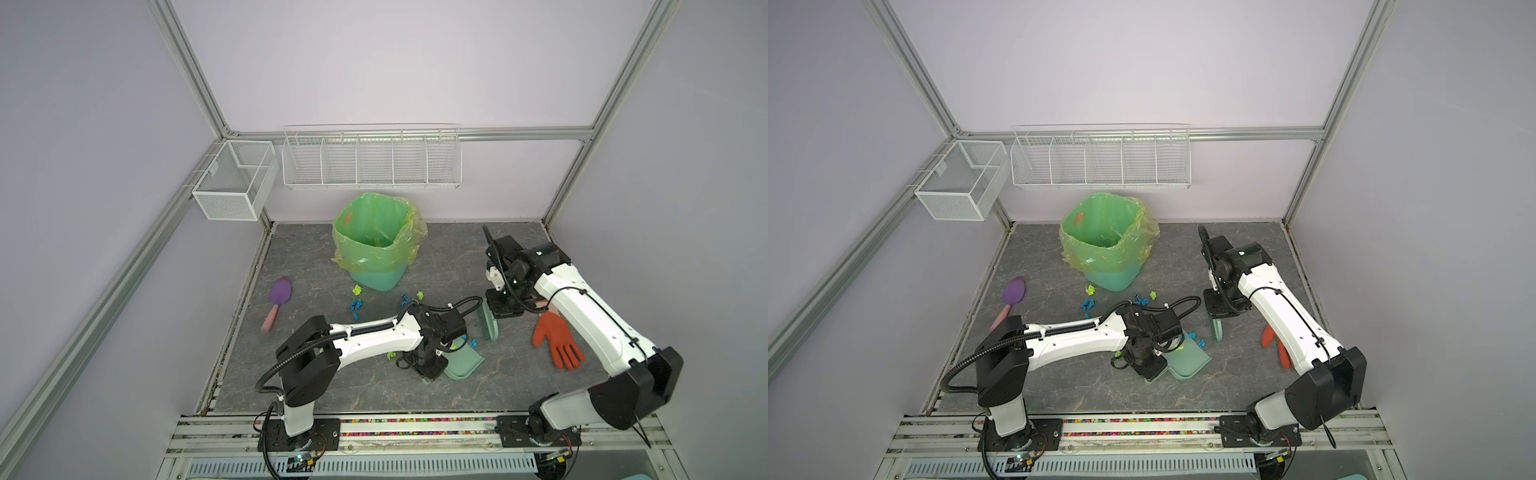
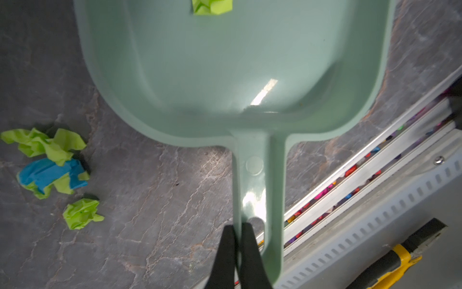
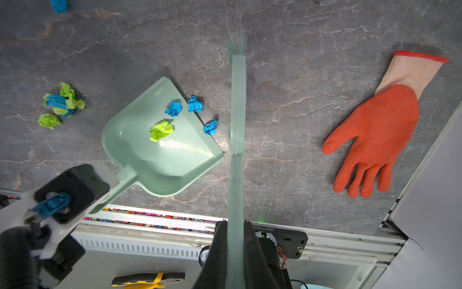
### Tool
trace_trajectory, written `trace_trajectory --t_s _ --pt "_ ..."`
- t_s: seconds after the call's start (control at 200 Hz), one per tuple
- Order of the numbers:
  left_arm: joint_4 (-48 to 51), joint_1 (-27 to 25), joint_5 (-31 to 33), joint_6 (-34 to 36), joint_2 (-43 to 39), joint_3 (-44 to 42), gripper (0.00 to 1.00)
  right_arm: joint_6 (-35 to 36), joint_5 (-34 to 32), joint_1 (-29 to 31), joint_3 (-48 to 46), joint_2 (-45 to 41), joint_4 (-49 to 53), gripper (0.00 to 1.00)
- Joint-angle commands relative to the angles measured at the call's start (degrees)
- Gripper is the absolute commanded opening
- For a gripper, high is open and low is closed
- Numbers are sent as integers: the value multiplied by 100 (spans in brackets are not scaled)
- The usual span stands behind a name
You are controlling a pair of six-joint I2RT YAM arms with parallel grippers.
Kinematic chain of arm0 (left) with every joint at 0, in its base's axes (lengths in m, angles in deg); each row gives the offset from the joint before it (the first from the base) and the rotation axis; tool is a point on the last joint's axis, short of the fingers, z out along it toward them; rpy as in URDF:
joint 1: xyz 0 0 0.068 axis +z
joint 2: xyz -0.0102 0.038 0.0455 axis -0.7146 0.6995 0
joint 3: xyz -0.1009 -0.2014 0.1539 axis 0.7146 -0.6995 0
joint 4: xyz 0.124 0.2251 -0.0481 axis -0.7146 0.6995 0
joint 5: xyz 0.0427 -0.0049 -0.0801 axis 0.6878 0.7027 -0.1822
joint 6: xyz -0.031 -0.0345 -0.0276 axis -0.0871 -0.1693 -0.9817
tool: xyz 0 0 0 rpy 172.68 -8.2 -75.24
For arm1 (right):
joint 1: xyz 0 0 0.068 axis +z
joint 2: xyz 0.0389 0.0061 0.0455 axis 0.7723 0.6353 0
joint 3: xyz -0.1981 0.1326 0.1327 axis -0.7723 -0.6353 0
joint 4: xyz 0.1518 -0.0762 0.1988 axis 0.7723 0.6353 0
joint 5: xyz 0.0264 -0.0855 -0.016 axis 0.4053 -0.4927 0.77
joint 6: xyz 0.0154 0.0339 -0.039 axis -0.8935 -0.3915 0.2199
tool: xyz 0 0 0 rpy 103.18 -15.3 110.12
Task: Sweep away the paper scraps from the table
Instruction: 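Sweep scraps toward the dustpan with the brush in the right gripper, then keep brushing remaining scraps into the dustpan with the right gripper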
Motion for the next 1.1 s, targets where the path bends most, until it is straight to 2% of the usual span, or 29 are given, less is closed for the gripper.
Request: trace_trajectory --t_s 0.0,0.29,0.54,0.63,0.705,0.815,0.91,1.095 --pt "39 58 -21 -45 -42 63 0 207 46 9 67 103 119 7" --pt "55 122 -104 -8 59 175 0 254 831 457 -263 246 -251 7" --pt "32 148 -130 0 73 137 0 109 1788 645 -246 -456 -452 7" --pt "30 146 -139 -9 78 147 0 8 1911 666 -210 -687 -434 7" --pt "36 147 -143 -8 77 149 0 -65 1803 652 -209 -913 -424 7" --pt "52 144 -133 -15 63 155 0 -193 1193 593 -140 -1077 -263 7" --pt "49 145 -125 -17 51 151 0 -212 811 478 -115 -1014 -136 7" --pt "50 149 -110 -33 42 151 0 -86 474 294 -90 -701 -204 7"
